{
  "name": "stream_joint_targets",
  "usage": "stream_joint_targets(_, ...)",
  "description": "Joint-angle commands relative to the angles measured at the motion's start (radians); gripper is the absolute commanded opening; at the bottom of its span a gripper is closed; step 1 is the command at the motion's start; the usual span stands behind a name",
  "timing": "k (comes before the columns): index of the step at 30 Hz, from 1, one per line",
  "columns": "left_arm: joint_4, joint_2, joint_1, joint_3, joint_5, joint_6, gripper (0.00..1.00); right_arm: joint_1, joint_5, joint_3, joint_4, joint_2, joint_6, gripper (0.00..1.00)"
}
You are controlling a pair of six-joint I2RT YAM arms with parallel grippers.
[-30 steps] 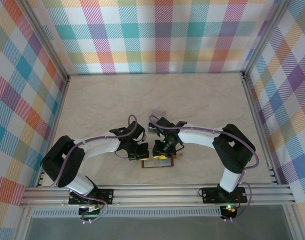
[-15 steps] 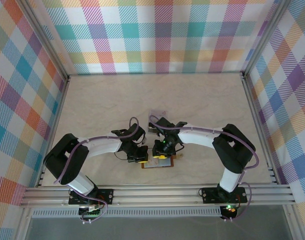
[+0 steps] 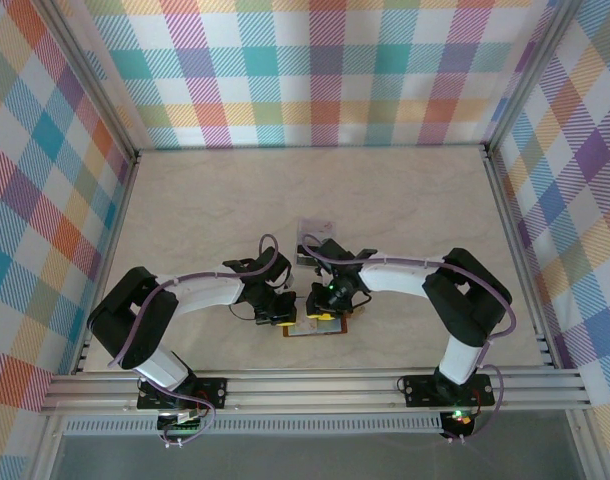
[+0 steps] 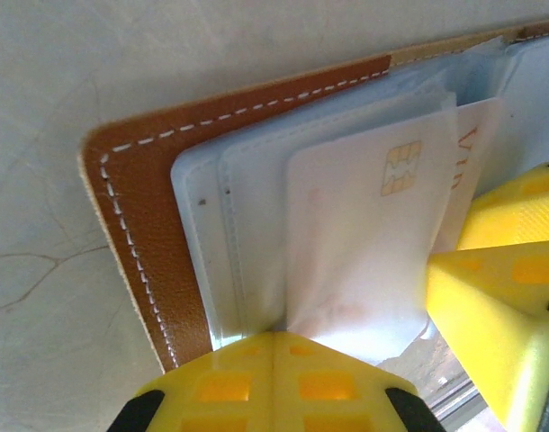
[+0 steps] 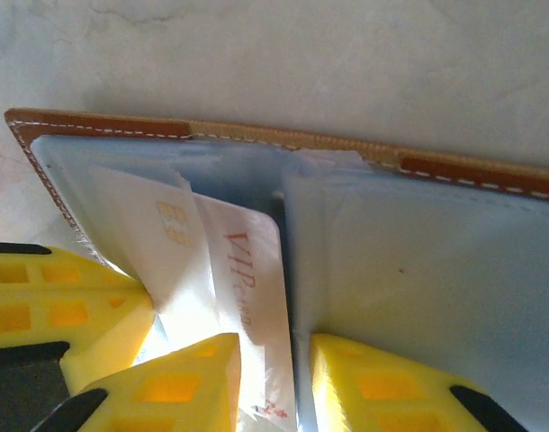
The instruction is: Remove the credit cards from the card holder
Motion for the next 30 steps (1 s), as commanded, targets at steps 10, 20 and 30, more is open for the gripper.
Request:
stream_joint_targets(10, -0.063, 0.073, -0.019, -0.041, -0.096, -0.025, 0.00, -0.001, -0.117, -0.156, 0.294, -0.129, 0.025, 0.25)
stream_joint_targets(20, -0.103, 0.076, -0.019, -0.011, -0.112, -0.031, 0.01, -0.014, -0.144, -0.216, 0.376, -0.191, 0.034, 0.19)
stream_joint_targets(30, -0.142, 0.053, -0.019, 0.011, -0.137, -0.038, 0.00, -0.034, 0.008, -0.197, 0.146, -0.226, -0.037, 0.08)
